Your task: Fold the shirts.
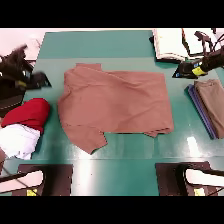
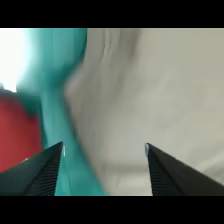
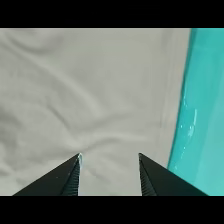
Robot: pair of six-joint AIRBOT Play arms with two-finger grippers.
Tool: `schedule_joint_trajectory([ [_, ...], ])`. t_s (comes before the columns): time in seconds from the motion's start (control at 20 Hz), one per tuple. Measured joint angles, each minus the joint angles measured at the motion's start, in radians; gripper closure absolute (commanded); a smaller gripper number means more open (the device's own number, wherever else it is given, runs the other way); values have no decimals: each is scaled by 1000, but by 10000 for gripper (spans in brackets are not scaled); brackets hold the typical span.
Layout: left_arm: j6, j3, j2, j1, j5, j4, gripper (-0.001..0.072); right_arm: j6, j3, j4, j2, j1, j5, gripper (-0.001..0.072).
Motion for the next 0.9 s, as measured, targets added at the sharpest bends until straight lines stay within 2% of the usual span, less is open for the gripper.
schedule_joint_trajectory([
  [0.3, -6, -495, 196, 7, 121, -80, 102, -5, -196, 2, 132, 23, -72, 305],
  [0.6, 29, -687, 227, 5, 253, -216, 115, -6, -238, 38, 158, 27, -82, 305],
  [0.65, 39, -700, 229, -6, 268, -241, 246, -7, -240, 39, 159, 27, -82, 305],
  [0.7, 49, -715, 229, -24, 286, -259, 409, -7, -241, 41, 161, 27, -82, 305],
  [0.75, 57, -723, 229, -42, 298, -262, 621, -6, -242, 44, 161, 27, -80, 305],
  [0.8, 62, -728, 229, -59, 310, -263, 683, -7, -244, 44, 161, 22, -69, 305],
  [0.9, 70, -720, 230, -81, 323, -280, 683, -10, -257, 43, 166, -4, -37, 305],
])
